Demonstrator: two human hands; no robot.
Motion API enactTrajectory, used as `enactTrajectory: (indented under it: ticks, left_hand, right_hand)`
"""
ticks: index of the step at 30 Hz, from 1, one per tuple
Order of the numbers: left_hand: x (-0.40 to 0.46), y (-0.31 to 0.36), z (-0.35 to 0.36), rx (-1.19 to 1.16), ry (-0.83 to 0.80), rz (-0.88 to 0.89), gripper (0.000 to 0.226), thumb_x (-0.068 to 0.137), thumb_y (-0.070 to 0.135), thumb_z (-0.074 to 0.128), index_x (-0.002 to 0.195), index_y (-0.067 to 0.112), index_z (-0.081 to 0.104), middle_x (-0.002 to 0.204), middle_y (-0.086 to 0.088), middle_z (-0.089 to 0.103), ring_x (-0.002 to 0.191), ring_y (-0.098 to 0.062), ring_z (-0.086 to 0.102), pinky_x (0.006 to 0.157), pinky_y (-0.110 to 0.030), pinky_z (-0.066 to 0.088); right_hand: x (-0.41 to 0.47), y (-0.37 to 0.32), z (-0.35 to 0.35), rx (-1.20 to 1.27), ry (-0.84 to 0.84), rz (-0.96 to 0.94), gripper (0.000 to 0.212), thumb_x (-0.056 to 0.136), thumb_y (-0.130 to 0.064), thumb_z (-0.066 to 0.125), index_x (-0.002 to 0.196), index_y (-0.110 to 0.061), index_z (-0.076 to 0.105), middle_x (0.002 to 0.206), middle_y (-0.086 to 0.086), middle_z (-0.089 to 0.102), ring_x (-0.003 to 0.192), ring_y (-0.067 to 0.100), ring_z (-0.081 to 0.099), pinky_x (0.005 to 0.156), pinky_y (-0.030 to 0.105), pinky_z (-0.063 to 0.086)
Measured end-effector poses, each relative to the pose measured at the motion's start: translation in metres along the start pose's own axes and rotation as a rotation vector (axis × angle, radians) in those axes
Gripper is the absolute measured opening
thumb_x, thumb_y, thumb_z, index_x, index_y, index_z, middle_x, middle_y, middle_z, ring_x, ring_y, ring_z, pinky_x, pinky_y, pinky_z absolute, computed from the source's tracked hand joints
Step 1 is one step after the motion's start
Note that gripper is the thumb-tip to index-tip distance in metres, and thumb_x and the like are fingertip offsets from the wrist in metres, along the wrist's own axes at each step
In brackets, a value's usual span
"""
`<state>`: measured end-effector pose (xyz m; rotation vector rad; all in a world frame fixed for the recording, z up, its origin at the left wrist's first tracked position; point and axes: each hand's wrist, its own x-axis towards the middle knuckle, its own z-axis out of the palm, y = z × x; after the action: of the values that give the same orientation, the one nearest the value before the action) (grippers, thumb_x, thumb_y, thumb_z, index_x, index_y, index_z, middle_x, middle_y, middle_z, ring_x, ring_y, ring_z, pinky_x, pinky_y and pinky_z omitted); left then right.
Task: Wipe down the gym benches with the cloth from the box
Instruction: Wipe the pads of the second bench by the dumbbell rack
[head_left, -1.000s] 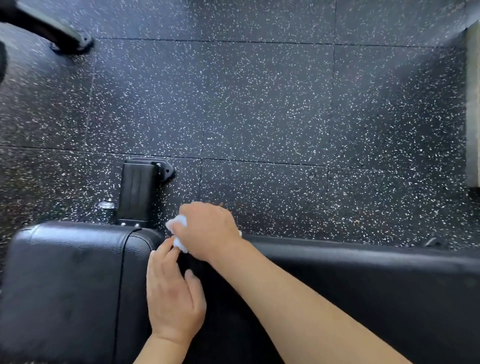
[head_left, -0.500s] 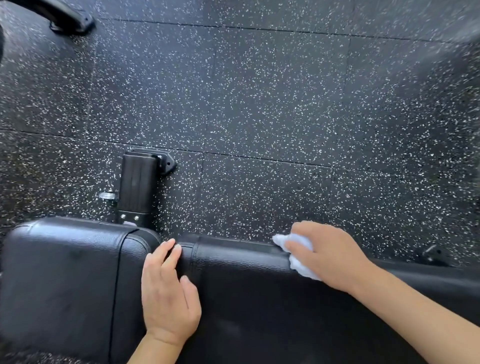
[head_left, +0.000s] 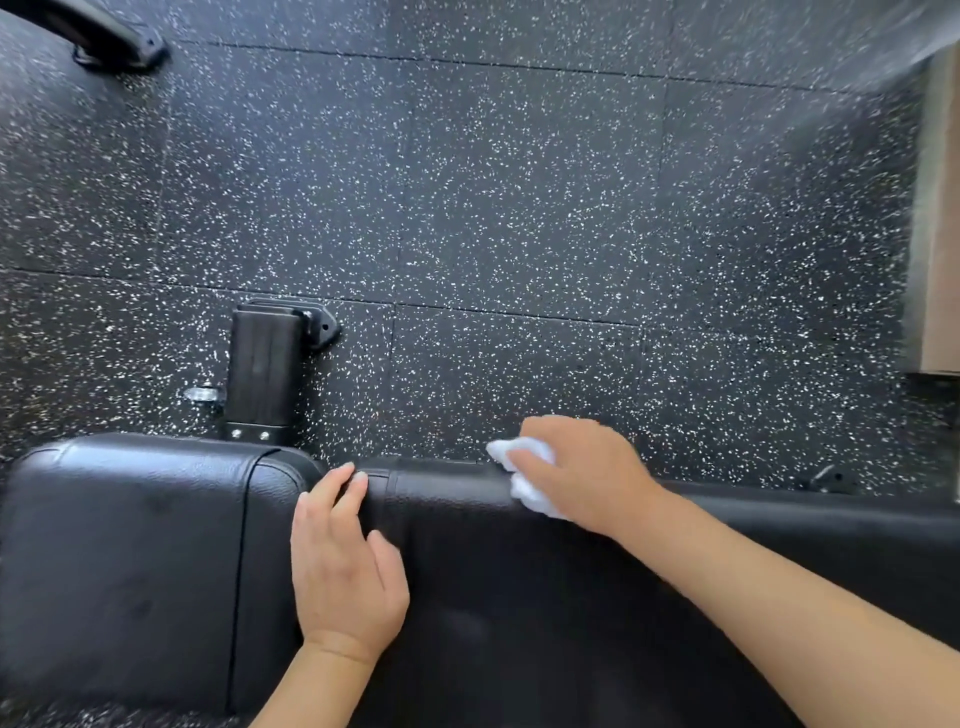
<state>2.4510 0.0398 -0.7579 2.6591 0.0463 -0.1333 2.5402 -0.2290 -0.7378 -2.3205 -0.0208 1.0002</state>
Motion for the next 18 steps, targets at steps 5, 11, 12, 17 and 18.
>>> enactTrajectory:
  ticks: [5,11,12,17,18]
  left_hand:
    - [-0.002,-0.001,0.002,-0.015,0.019,0.025,0.054,0.090,0.014,0.043,0.140,-0.005,0.047,0.148,-0.021,0.048,0.136,-0.044,0.047,0.122,-0.061,0.030]
    - [0.001,0.005,-0.002,0.005,0.016,0.010,0.054,0.089,0.012,0.042,0.139,-0.006,0.050,0.145,-0.022,0.050,0.127,-0.046,0.050,0.115,-0.064,0.036]
    - [0.001,0.007,-0.003,0.020,0.007,0.014,0.054,0.088,0.011,0.042,0.139,-0.006,0.051,0.144,-0.022,0.050,0.126,-0.047,0.050,0.115,-0.064,0.036]
    - [0.005,0.021,-0.008,0.094,-0.072,0.099,0.057,0.089,0.009,0.038,0.143,0.001,0.057,0.147,-0.016,0.055,0.140,-0.043,0.045,0.118,-0.064,0.032]
    - [0.005,0.029,-0.007,0.081,-0.090,0.115,0.054,0.092,0.011,0.040,0.142,0.002,0.059,0.147,-0.013,0.057,0.143,-0.041,0.045,0.120,-0.063,0.031]
  right_hand:
    - [-0.067,0.074,-0.042,-0.079,0.101,0.208,0.010,0.086,-0.059,0.047,0.078,-0.060,0.052,0.086,-0.019,0.057,0.072,0.011,0.056,0.061,0.032,0.041]
    - [-0.010,0.018,0.005,-0.057,0.163,0.170,0.034,0.089,-0.058,0.049,0.075,-0.027,0.051,0.076,-0.011,0.059,0.076,0.018,0.059,0.066,0.035,0.044]
    - [0.003,-0.002,0.016,-0.058,0.160,0.113,0.033,0.091,-0.055,0.048,0.075,-0.026,0.050,0.076,-0.010,0.058,0.077,0.020,0.060,0.065,0.036,0.040]
    - [0.032,-0.053,0.045,-0.020,0.143,0.008,0.031,0.100,-0.050,0.042,0.091,-0.025,0.058,0.096,-0.004,0.063,0.089,0.025,0.059,0.071,0.038,0.037]
    - [0.028,-0.048,0.042,-0.012,0.147,0.003,0.032,0.100,-0.051,0.041,0.090,-0.025,0.057,0.095,-0.004,0.063,0.088,0.025,0.058,0.071,0.039,0.038]
